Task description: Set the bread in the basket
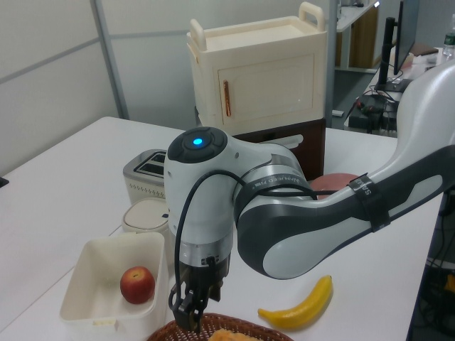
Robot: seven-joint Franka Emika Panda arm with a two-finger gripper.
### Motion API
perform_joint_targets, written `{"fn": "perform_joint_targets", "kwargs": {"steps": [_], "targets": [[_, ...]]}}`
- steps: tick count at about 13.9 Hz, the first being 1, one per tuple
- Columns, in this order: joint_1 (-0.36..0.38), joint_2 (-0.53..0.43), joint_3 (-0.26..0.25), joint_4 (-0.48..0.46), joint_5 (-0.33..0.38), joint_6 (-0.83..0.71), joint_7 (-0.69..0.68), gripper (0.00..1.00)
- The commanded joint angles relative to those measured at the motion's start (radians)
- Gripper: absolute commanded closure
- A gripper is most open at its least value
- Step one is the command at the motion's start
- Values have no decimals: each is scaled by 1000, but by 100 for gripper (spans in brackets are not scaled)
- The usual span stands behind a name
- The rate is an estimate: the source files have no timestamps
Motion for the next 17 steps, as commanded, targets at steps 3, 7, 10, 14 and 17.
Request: {"fn": "perform_joint_targets", "kwargs": {"steps": [3, 7, 10, 14, 17], "targets": [[-3, -11, 5, -4, -17, -17, 14, 0], [-70, -17, -1, 22, -14, -60, 14, 0], [-185, -14, -16, 86, -14, -169, 11, 0], [-386, -31, -12, 126, -55, -224, -39, 0], [-541, -50, -21, 183, -66, -284, -231, 0]]}}
